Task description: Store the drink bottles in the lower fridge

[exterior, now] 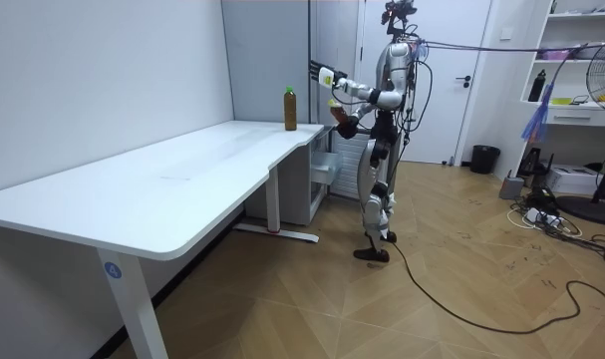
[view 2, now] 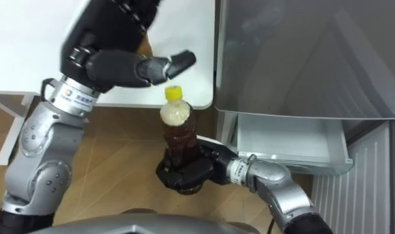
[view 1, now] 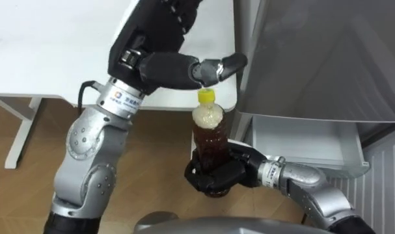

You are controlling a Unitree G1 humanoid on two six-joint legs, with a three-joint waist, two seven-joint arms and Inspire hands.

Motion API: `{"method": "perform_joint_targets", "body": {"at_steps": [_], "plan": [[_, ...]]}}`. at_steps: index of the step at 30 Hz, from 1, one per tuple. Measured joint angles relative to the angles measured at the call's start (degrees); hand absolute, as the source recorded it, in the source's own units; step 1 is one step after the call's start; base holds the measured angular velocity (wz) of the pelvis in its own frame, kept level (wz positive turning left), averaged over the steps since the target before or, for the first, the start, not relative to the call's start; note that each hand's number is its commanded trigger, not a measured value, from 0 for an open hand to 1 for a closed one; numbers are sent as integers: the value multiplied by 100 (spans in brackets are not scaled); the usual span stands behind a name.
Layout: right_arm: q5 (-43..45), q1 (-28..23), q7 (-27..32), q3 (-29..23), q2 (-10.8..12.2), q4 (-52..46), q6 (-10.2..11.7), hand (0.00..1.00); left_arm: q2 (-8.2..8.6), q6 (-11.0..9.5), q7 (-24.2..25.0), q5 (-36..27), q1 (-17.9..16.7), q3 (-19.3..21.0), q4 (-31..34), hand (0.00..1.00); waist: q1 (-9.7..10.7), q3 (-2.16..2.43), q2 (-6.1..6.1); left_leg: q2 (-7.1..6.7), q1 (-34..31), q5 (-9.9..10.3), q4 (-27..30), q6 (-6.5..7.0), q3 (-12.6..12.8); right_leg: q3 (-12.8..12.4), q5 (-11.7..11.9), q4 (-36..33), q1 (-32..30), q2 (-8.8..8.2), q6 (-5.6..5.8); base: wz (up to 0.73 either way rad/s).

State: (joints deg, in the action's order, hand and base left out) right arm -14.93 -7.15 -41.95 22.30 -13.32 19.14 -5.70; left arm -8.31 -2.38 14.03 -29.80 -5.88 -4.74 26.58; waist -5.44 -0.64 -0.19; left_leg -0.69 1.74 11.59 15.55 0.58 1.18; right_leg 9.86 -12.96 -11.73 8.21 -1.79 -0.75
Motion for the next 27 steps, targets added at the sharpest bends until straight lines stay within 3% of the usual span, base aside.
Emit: {"method": "perform_joint_targets", "body": {"at_steps": [2, 3, 9, 13, 17, 22, 25, 27], "plan": [[2, -190, 0, -149, 6, -18, 9, 100, 0, -71, -134, 1, 0, 311, 204, 0, -106, 12, 35, -2, 52, 1, -23, 0, 3, -5, 0, 3, 22, -4, 0, 0], [8, -288, 9, -194, 2, -18, 9, 100, 1, -190, -225, 0, 0, 519, 327, 0, -143, -3, 59, -5, 92, 2, -34, 1, 16, -5, -1, 8, 63, -8, 1, 0], [355, -571, 53, -532, 66, -18, 9, 100, 138, -715, -994, 36, -4, 1302, 809, 0, -354, 12, 77, -14, 129, -2, -76, 1, 20, -21, -10, 102, 102, -7, 13, 0], [389, -572, 68, -639, 94, -18, 19, 100, 96, -863, -1520, 229, -4, 1676, 816, 0, -483, 23, 67, -26, 211, -2, -76, 0, 9, -6, -8, 108, 199, -10, 11, 0], [391, -660, 200, -865, 136, -18, 141, 100, 105, -1023, -2358, 778, -14, 2241, 794, 0, -639, 7, 75, -24, 227, -2, -84, -1, -2, 49, -6, 120, 221, -10, 9, 2], [391, -840, 313, -1060, 167, -18, 208, 100, 111, -1301, -3198, 980, -50, 2788, 771, 0, -816, -34, 137, -26, 283, 6, -115, -10, -39, 156, -4, 204, 323, -10, 8, 1], [388, -892, 466, -1057, 177, -18, 189, 100, 109, -1337, -3753, 1251, -80, 3112, 541, 0, -934, -8, 143, -23, 283, 8, -138, -17, -38, 143, -4, 260, 312, 0, 7, 0], [382, -907, 569, -1042, 212, -19, 186, 100, 110, -1324, -4195, 1254, -199, 3327, 220, 0, -1000, 68, 156, -34, 286, 2, -187, -21, -41, 149, -1, 300, 311, -4, 3, 0]]}}
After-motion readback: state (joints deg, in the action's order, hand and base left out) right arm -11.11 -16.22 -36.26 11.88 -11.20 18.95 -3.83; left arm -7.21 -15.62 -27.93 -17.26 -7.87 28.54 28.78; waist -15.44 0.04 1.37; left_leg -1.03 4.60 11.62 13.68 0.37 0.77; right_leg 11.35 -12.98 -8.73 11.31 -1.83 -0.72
